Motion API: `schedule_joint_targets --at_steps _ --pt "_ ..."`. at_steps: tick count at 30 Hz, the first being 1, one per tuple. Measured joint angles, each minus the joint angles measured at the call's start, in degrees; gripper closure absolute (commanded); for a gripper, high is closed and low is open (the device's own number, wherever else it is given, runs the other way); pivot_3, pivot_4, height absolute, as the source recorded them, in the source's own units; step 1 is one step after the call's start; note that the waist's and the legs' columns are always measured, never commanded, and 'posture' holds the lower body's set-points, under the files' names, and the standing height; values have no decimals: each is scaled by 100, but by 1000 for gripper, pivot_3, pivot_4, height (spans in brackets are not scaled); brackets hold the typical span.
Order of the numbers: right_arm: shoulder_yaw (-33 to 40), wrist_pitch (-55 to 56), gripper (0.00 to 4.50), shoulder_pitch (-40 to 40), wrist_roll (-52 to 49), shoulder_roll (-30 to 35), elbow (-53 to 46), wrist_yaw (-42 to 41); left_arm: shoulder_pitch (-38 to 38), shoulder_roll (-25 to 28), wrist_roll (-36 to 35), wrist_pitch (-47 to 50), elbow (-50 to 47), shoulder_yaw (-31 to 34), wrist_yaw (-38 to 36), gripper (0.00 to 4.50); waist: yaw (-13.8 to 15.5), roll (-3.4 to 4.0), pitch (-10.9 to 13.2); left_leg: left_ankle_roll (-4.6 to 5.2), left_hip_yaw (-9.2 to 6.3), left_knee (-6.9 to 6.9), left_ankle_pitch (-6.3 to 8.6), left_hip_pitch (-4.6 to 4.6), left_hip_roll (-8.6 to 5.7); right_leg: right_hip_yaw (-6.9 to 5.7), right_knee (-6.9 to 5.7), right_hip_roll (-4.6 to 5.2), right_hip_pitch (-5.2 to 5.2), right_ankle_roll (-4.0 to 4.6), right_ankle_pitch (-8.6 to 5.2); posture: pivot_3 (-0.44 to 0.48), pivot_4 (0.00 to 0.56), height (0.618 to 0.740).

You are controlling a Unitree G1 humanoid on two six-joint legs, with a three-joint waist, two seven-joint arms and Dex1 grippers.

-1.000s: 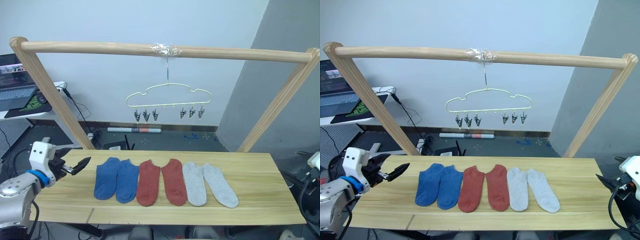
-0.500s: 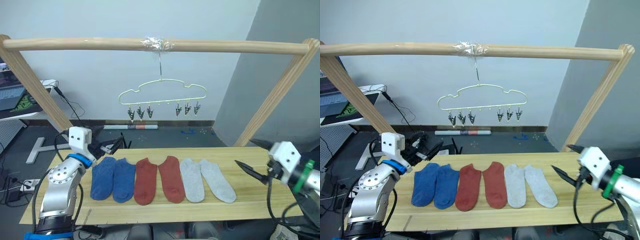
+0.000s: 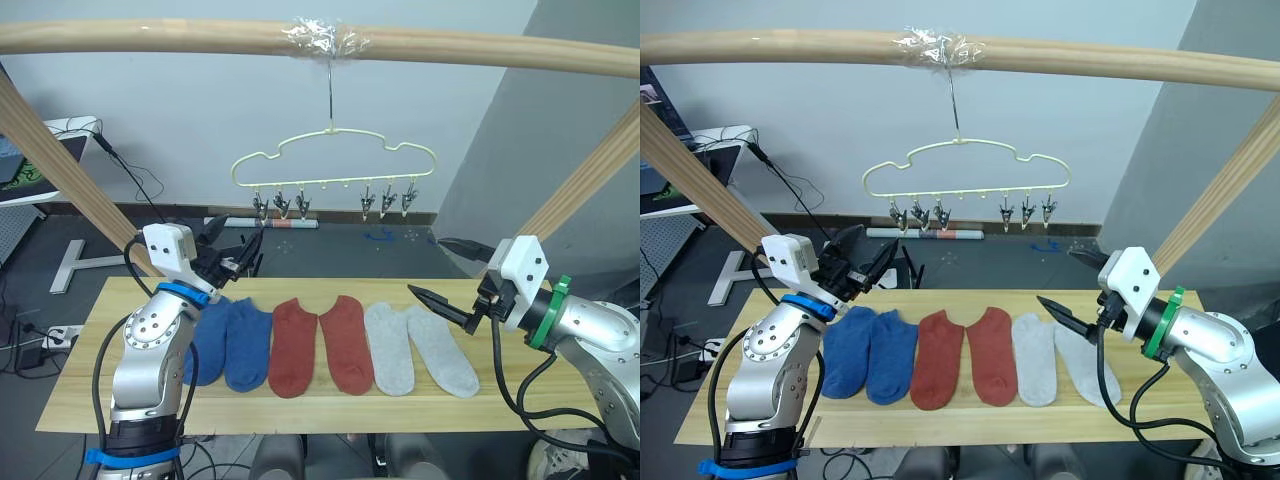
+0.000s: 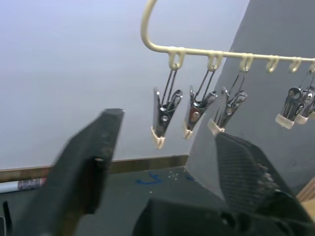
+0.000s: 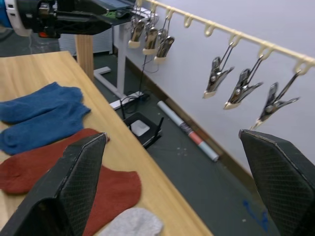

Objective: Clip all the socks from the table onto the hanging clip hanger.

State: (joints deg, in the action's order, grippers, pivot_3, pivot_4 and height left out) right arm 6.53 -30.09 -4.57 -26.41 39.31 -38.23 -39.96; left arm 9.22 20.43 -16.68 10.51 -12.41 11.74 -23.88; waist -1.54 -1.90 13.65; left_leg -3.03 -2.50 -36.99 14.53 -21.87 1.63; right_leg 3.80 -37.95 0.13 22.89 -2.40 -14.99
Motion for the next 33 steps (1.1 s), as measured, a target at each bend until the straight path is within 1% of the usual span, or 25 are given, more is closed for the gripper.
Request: schedule_joint_targets --at_steps 3,6,8,13,19,27,33 --pt "-41 -64 0 -198 -39 11 -32 1 19 -52 33 -6 13 -28 71 1810 -5 -7 74 0 -1 0 -1 -18 0 -1 -12 -1 26 1 2 4 293 740" --pt "-128 -197 0 -502 -150 27 -40 1 57 -98 126 -100 192 -33 134 1810 -15 -2 121 0 -2 1 -1 -21 2 -3 -12 -3 30 1 2 -2 299 740" --pt "-163 -342 0 -825 -245 33 -72 9 159 -256 217 -202 424 -48 278 1810 -16 -3 150 0 -2 0 -1 -24 0 -4 -11 -2 31 0 2 -14 303 740" --pt "-319 -676 0 -1202 -475 53 -261 44 426 -445 283 -341 729 -139 444 1810 -15 -14 206 -1 -29 -3 -1 -66 0 -28 0 0 50 16 11 -27 309 740" --pt "-338 -877 0 -1255 -641 86 -353 127 729 -511 295 -537 1030 -147 478 1810 -16 -13 256 -1 -43 -5 -1 -91 -3 -46 -1 7 66 18 12 -37 316 740" --pt "-339 -1053 0 -1565 -903 72 -438 144 854 -528 378 -835 1038 -285 473 1810 -30 -4 288 -1 -46 -5 -1 -92 -2 -52 -3 7 68 18 12 -45 318 740" --pt "-341 -1020 0 -1618 -960 73 -423 117 1045 -634 400 -840 1038 -281 693 1810 -29 -7 299 -1 -47 -4 -1 -97 -4 -55 1 8 68 17 12 -47 318 740"
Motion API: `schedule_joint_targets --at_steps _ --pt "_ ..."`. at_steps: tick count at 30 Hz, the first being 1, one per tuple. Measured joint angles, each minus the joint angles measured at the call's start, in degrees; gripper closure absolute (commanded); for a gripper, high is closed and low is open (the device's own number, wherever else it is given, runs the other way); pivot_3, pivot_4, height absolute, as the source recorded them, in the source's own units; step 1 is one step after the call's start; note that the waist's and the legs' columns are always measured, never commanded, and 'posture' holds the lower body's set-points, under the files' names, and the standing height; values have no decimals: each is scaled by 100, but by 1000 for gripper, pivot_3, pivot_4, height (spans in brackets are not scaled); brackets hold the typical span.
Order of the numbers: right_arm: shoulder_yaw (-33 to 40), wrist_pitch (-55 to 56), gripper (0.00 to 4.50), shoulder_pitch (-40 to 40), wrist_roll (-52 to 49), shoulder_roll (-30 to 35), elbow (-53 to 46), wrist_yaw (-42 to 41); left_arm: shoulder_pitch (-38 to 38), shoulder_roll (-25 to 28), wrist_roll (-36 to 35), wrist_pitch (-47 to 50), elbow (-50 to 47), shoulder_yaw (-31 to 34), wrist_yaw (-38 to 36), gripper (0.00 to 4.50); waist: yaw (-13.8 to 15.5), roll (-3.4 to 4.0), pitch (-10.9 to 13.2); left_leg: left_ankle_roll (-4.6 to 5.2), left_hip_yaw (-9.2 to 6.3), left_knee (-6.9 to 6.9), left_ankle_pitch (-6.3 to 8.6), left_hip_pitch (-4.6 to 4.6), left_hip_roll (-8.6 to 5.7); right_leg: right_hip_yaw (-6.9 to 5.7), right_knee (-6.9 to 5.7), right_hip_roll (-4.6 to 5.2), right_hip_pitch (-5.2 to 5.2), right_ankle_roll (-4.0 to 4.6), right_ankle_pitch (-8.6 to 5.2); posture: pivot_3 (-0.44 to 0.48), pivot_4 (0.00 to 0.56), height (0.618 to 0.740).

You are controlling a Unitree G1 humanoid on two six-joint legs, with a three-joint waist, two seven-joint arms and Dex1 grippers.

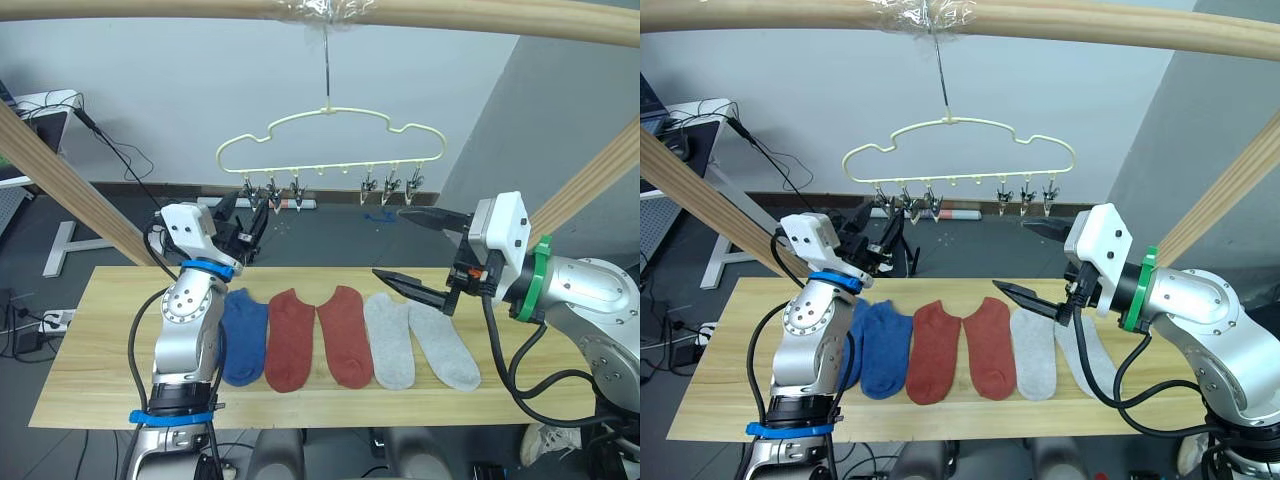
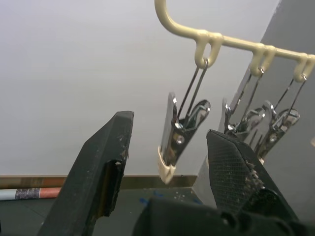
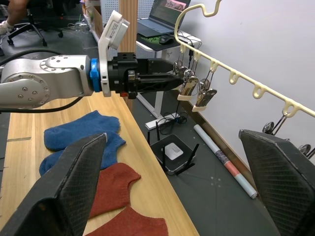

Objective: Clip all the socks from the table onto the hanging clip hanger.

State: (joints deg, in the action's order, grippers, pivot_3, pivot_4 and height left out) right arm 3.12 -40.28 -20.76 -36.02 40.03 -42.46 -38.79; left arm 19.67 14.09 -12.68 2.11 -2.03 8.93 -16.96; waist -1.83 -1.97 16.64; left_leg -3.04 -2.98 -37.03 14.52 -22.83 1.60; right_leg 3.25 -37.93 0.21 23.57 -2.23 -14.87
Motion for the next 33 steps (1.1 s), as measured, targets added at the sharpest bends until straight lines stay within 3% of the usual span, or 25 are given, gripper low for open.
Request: schedule_joint_targets --at_steps 19,22,27,30,33 --pt "0 113 0 -1 98 28 112 -29 355 -34 -32 123 27 29 155 1810 -2 -4 63 -1 -22 2 -1 -8 2 -27 1 2 2 0 0 -45 315 740" --pt "-1 107 0 -31 97 28 115 -11 358 -34 -53 123 42 29 130 2396 -1 -4 66 -2 -27 2 -1 -11 2 -33 1 3 2 0 0 -45 315 740" --pt "0 78 0 -47 93 28 118 17 360 -33 -78 123 42 27 104 3881 -1 -4 74 -2 -30 2 -1 -12 1 -38 1 4 2 0 0 -46 318 740" --pt "0 51 0 -18 92 28 118 34 364 -31 -81 119 40 21 58 4291 -1 -4 74 -2 -30 2 -1 -12 1 -38 1 4 2 0 0 -47 321 740" --pt "0 44 0 46 95 28 116 46 364 -24 -79 119 40 20 19 4295 -2 -2 78 -2 -31 3 -1 -11 1 -39 1 4 2 0 0 -47 323 740"
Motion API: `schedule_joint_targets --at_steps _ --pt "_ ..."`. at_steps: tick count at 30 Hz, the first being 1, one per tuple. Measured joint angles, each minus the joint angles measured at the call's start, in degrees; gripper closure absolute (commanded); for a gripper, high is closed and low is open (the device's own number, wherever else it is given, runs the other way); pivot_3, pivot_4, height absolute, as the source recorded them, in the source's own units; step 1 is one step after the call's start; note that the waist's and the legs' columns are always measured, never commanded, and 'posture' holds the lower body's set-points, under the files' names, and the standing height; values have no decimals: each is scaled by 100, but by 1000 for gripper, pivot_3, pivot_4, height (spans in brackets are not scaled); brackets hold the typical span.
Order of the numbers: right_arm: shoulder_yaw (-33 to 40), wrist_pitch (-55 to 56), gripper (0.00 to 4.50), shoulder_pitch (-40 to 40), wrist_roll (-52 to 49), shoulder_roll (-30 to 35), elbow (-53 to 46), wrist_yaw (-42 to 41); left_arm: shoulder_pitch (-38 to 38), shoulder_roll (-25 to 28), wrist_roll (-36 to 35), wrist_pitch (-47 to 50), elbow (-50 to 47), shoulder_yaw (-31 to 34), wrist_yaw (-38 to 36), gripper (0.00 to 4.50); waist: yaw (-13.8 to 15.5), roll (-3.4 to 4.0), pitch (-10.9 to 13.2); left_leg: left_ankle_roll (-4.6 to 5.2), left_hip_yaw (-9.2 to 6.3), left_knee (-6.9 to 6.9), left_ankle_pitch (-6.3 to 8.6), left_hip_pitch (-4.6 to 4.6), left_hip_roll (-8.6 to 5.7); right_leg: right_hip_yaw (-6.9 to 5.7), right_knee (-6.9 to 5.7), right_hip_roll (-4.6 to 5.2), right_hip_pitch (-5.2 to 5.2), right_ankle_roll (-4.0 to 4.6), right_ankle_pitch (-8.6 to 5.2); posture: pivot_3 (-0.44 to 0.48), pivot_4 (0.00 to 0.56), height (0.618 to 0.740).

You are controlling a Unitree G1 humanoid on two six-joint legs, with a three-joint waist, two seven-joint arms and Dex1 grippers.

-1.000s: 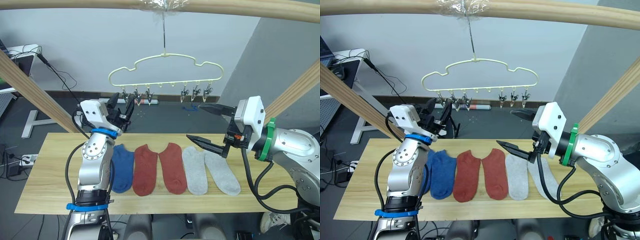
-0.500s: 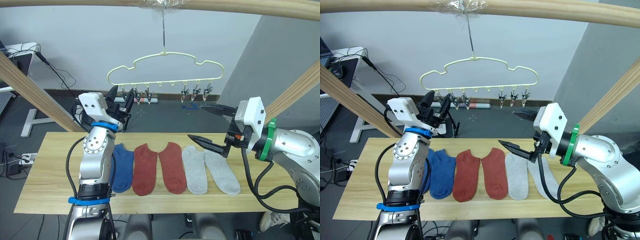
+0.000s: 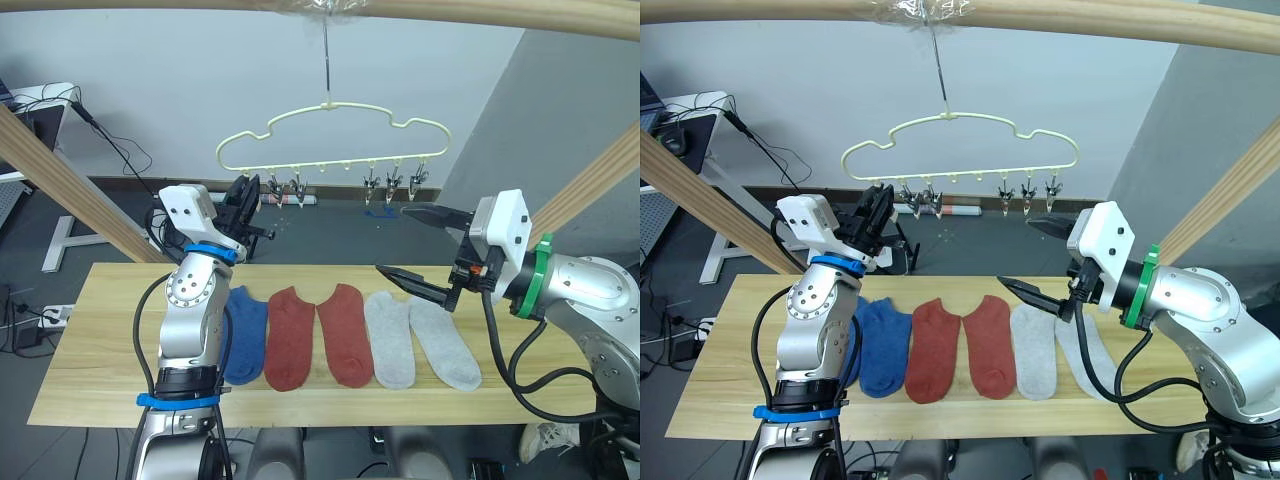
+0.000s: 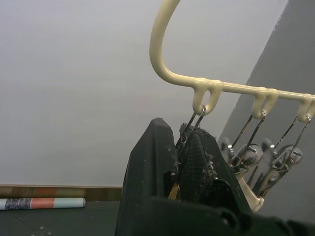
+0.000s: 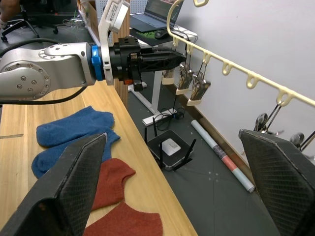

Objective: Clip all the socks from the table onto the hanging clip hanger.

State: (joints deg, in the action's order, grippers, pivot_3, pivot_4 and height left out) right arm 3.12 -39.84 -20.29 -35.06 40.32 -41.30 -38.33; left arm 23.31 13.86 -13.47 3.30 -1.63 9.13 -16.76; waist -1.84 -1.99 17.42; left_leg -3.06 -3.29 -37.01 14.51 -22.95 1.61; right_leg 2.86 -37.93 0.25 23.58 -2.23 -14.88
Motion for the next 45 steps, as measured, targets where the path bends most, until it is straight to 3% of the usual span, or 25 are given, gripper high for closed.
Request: schedule_joint_targets --at_steps 4,7,12,19,26,29,40,45 --pt "17 28 0 693 194 31 9 153 -7 56 2 8 -28 -38 -57 4295 6 -1 2 0 -7 3 0 -2 0 -10 5 1 -3 0 0 -39 331 740" --pt "-101 354 0 1649 939 57 180 439 -29 237 2 115 -99 -75 -153 4295 19 3 6 -2 -6 4 0 -6 -1 -12 11 6 -2 -1 -1 -39 331 740" --pt "-428 989 0 2194 2046 -189 934 1034 -64 286 -47 326 -205 -110 -272 4295 -8 3 38 -14 0 6 -8 2 -1 -5 9 5 -1 -29 -18 -9 352 740" --pt "-911 1390 0 2302 2866 -1087 2419 1613 -79 395 -116 592 -403 -102 -296 4295 -5 37 118 -26 -1 6 -15 2 3 1 -2 -2 5 -30 -18 0 358 740" --pt "-805 1479 0 1891 2985 -1717 3304 1995 -78 449 -157 675 -479 -97 -297 4295 6 42 136 -27 3 8 -14 0 0 6 0 2 6 -30 -19 12 361 740" --pt "-697 1490 588 1856 2972 -1828 3571 1993 -76 504 -169 709 -491 -95 -309 4295 6 43 141 -27 3 11 -14 0 0 6 1 2 6 -30 -18 17 365 740" --pt "-642 1696 4483 1893 3090 -2107 3861 2128 -90 631 -279 929 -560 -50 -397 4295 -3 46 149 -27 5 11 -14 3 3 9 0 0 7 -31 -19 23 367 740" --pt "-817 1651 4500 1915 3181 -1378 3019 1537 -48 879 -979 1644 -745 162 -775 4295 -19 60 188 -29 37 12 -14 -1 2 47 -9 -5 31 -32 -19 23 359 740"
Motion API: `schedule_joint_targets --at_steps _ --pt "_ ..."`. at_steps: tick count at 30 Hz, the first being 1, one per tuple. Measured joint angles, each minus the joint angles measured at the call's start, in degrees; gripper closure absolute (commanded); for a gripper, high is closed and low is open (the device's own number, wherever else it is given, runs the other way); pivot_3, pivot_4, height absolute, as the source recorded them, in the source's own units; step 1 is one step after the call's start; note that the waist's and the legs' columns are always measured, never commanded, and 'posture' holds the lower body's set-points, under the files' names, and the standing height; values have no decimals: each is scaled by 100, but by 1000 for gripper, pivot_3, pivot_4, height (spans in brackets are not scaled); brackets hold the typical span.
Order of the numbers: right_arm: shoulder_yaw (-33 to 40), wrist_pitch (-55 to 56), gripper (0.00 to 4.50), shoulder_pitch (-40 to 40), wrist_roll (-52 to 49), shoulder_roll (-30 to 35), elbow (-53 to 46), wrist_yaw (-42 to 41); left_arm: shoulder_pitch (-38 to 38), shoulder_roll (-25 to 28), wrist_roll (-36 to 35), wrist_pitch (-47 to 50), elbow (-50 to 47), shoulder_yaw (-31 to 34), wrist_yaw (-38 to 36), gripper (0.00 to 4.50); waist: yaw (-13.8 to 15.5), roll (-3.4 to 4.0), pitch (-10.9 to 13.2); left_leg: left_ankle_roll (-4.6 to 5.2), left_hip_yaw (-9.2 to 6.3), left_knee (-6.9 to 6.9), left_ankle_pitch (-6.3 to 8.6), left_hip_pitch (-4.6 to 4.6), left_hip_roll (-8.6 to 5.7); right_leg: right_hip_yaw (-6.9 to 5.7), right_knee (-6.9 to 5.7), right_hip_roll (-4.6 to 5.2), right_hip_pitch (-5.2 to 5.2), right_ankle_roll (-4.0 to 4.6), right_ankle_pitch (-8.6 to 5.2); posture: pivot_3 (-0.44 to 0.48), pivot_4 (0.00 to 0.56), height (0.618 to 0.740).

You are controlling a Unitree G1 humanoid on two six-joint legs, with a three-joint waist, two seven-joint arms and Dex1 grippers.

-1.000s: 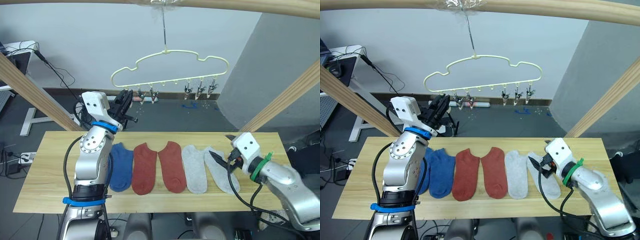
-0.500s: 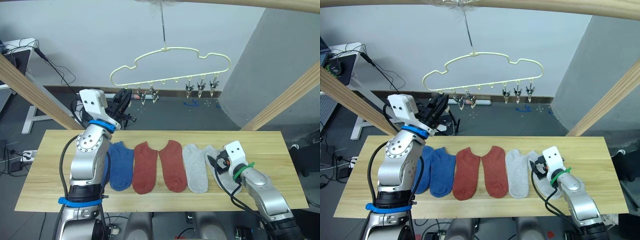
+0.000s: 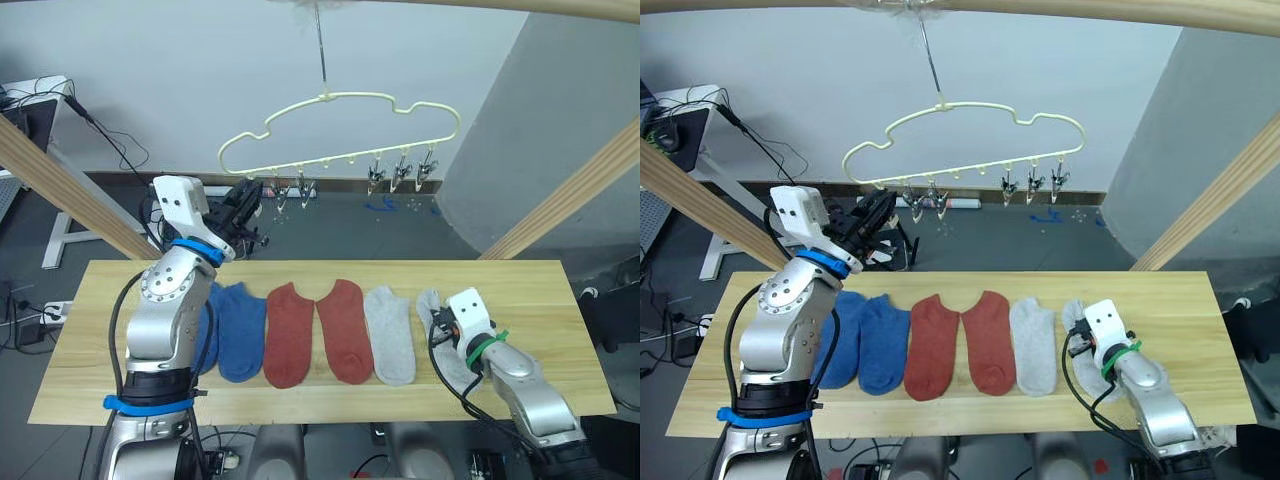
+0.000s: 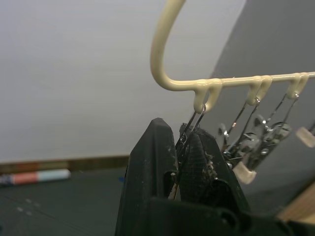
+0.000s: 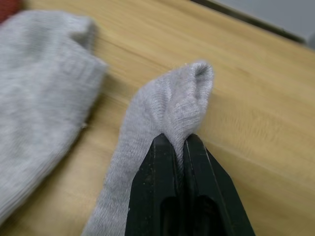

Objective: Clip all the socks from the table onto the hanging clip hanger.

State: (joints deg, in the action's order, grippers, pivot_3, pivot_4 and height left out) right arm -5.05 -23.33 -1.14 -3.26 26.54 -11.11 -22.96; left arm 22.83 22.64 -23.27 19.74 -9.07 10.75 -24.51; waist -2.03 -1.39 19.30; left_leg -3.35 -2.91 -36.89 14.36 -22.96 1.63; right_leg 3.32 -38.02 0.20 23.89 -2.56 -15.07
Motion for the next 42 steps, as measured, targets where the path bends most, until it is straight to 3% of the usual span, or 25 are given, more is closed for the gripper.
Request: schedule_joint_targets --at_steps 7,11,16,21,25,42 --pt "-447 -808 4500 -1545 -337 897 -1333 -1423 163 486 -1394 1591 -188 369 -474 4295 -32 -9 10 -6 6 4 -3 -6 6 13 -3 -13 17 -4 2 27 348 740" --pt "-1355 -1060 4500 -2816 -264 564 -1169 -1952 424 665 -2291 2653 -82 677 -503 4295 -42 -11 13 -6 4 2 -3 -12 4 11 -3 -10 23 -2 3 31 338 740" --pt "-2028 -1168 4500 -3366 -73 -75 -413 -1990 524 713 -2971 3325 -7 870 -481 4295 24 -12 13 -34 -9 -6 -6 -48 5 -11 4 9 46 26 19 36 332 740" --pt "-2462 -963 4500 -3893 237 -816 422 -1909 555 720 -3132 3483 -22 884 -361 4295 26 -12 13 -41 -23 -8 -10 -70 4 -29 2 32 60 27 20 48 323 740" --pt "-2488 -718 4500 -4115 425 -1040 883 -1821 484 722 -3218 3504 -117 872 -363 4295 34 -12 13 -53 -48 -10 -18 -87 4 -64 0 45 66 28 21 50 323 740" --pt "-2417 -570 4500 -4268 435 -1211 920 -2036 474 638 -3071 3252 -106 730 -366 4295 24 -12 13 -54 -58 -10 -20 -88 -3 -79 -7 65 66 29 21 37 329 740"
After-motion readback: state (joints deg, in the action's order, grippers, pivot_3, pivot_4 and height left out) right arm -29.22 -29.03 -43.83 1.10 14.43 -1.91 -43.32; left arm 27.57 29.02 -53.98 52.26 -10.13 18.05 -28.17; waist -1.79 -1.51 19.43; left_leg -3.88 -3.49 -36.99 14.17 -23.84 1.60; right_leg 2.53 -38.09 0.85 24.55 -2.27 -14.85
